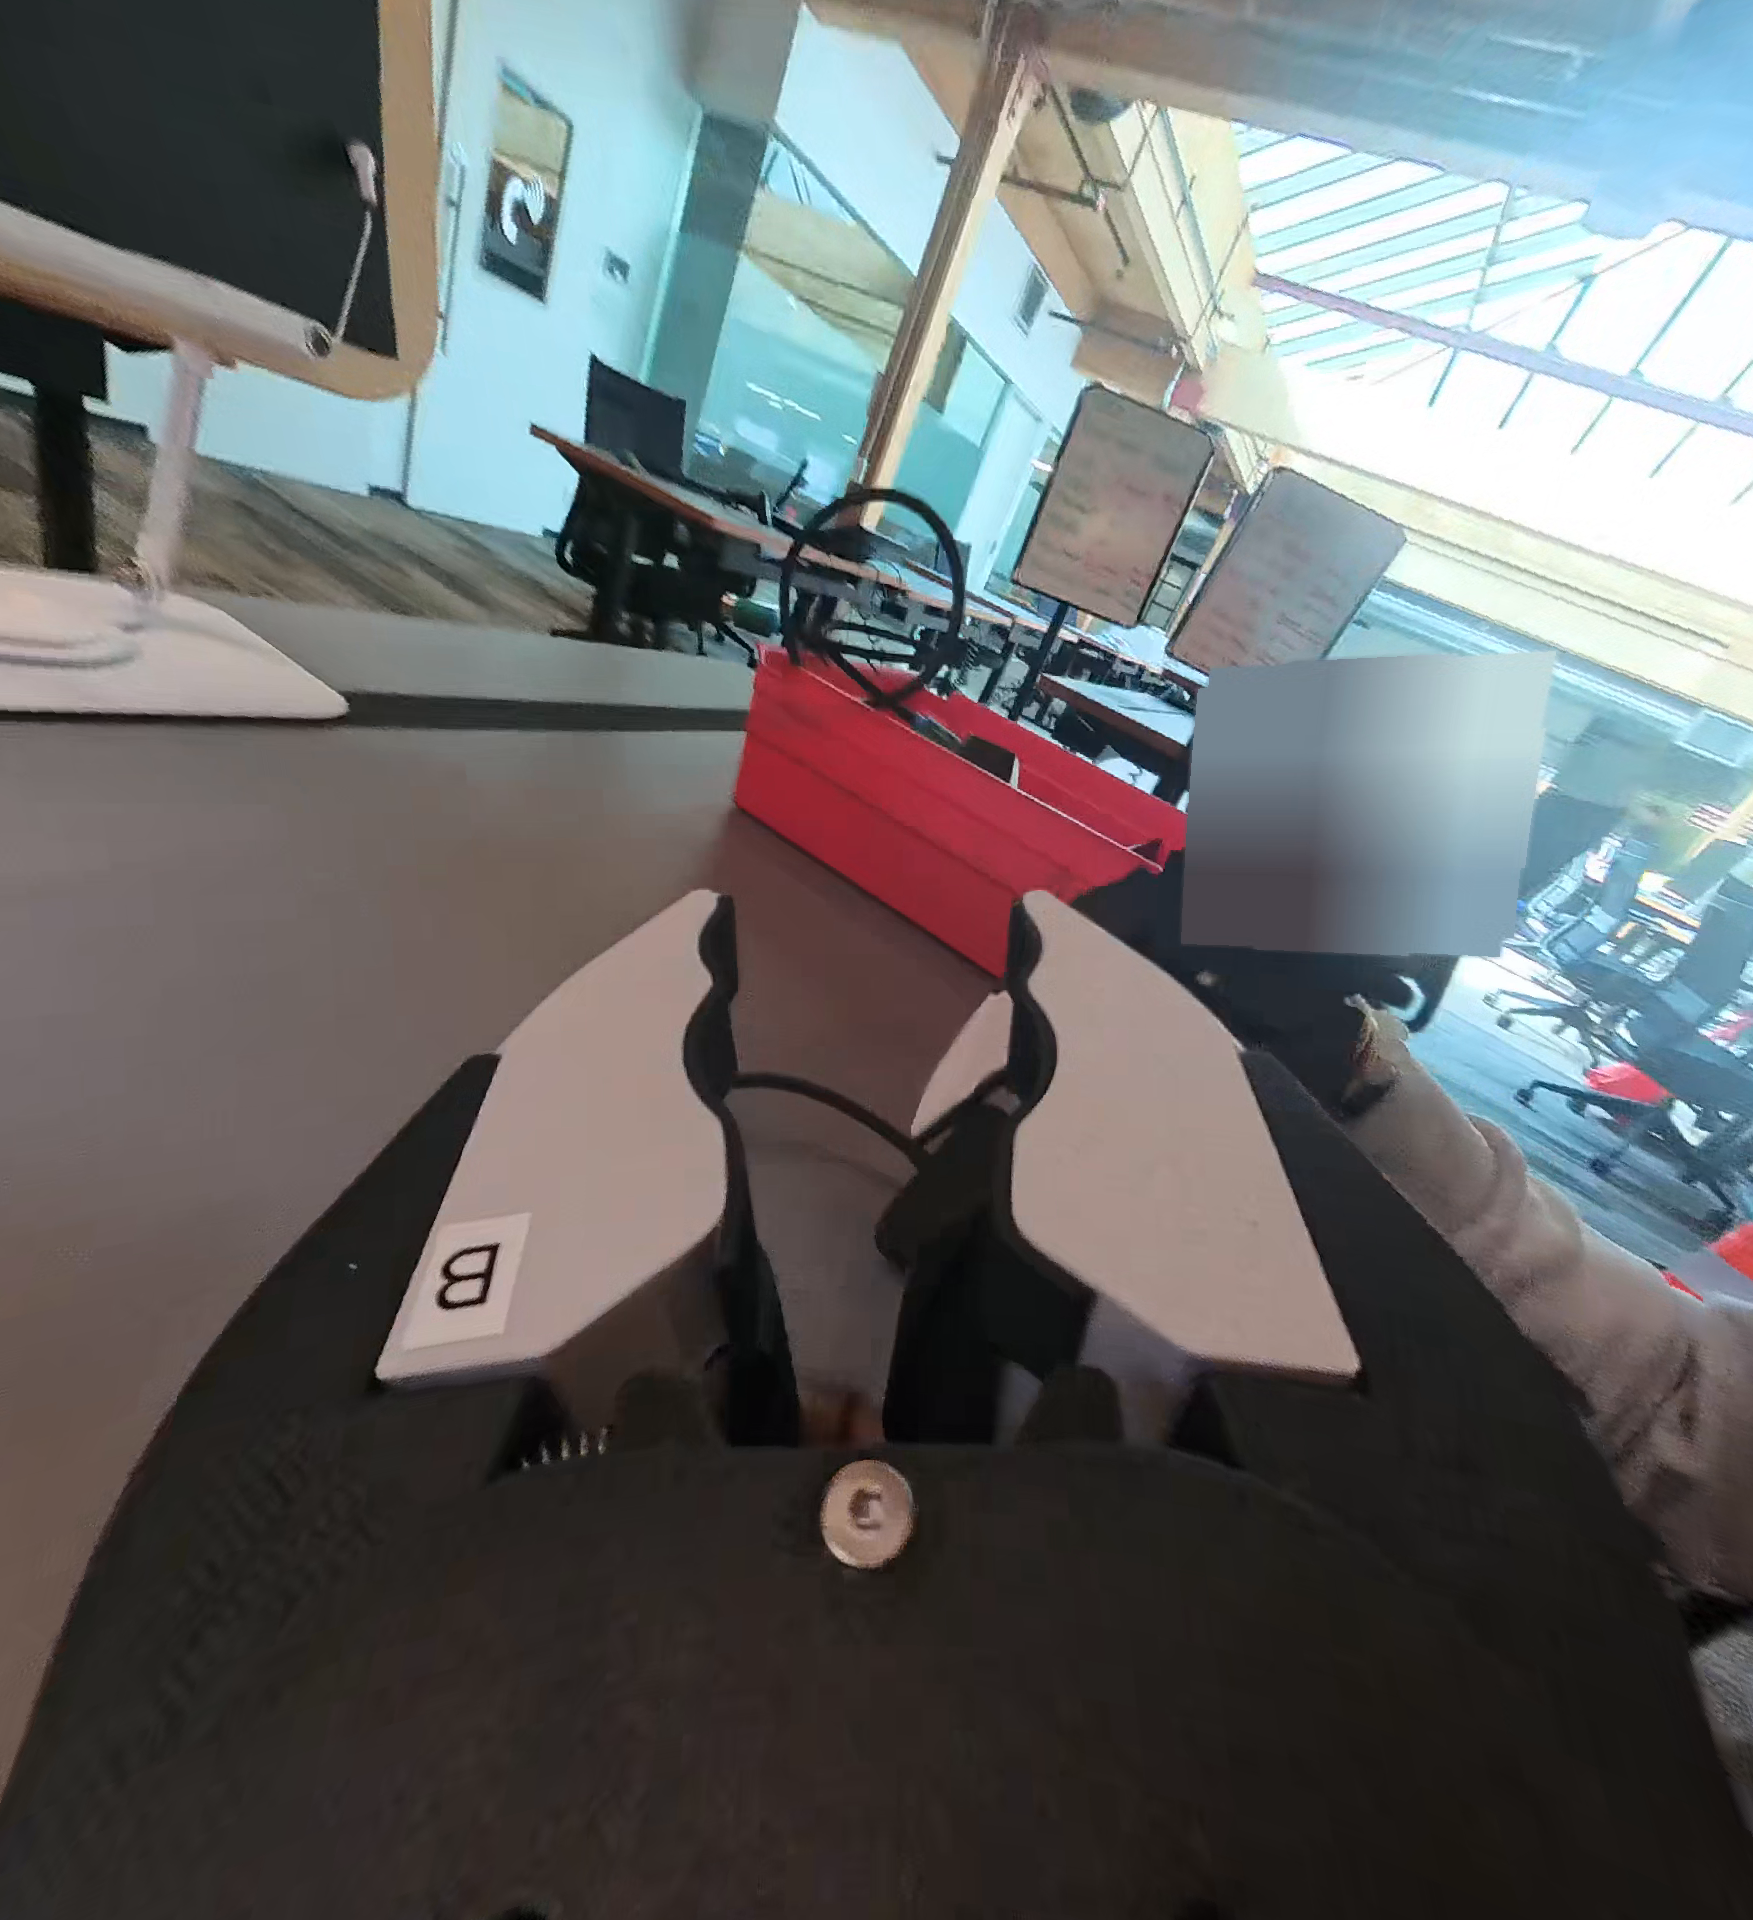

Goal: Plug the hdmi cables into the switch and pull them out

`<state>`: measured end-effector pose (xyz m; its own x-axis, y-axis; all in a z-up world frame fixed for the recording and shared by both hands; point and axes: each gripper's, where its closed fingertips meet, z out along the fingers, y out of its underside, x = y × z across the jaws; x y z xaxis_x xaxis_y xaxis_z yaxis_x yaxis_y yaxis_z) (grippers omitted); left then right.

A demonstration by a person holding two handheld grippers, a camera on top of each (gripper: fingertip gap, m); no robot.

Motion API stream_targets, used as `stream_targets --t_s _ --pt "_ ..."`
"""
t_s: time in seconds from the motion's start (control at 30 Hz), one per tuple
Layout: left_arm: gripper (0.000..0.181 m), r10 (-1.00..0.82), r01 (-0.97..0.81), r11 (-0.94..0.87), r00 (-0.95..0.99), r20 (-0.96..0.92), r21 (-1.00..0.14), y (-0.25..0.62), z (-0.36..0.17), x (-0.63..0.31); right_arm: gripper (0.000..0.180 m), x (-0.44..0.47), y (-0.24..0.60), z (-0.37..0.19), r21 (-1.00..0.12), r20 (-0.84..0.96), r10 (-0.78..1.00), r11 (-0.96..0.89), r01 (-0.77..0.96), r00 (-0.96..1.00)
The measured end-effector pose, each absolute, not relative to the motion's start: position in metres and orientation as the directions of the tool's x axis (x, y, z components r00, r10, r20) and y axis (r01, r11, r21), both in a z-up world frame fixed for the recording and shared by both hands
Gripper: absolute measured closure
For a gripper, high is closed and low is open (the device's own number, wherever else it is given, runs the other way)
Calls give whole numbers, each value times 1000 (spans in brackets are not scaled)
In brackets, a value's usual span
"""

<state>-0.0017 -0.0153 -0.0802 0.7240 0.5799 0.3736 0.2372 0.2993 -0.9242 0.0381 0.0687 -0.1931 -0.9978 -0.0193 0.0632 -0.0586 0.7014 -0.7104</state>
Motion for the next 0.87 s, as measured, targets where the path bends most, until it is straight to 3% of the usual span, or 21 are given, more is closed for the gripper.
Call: stream_targets --t_s 0.17,0.3,0.47,0.53,0.63,0.73,0.87 --pt "132 550 241 292 749 368 -926 -9 -79 3 109 39 79 -215 -616 13 -18 788 -22 -1000" --pt "132 575 183 224 768 282 -957 -4 -79 7 105 33 73 -199 -689 12 20 725 6 -1000" --pt "121 595 49 130 795 118 -990 2 -72 20 96 29 54 -116 -950 101 71 302 -75 -992" --pt "112 613 36 56 787 63 -998 -5 -75 27 96 24 58 -92 -979 138 121 168 -116 -983" --pt "114 714 25 -17 700 5 -1000 -53 -60 37 102 19 67 -67 -989 148 183 25 -146 -972" --pt "119 815 110 -99 580 -17 -989 -131 -44 47 106 23 70 -52 -988 132 182 -59 -145 -974" --pt "122 921 451 -164 387 27 -877 -233 -71 51 109 27 68 -51 -983 164 187 -52 -177 -969"
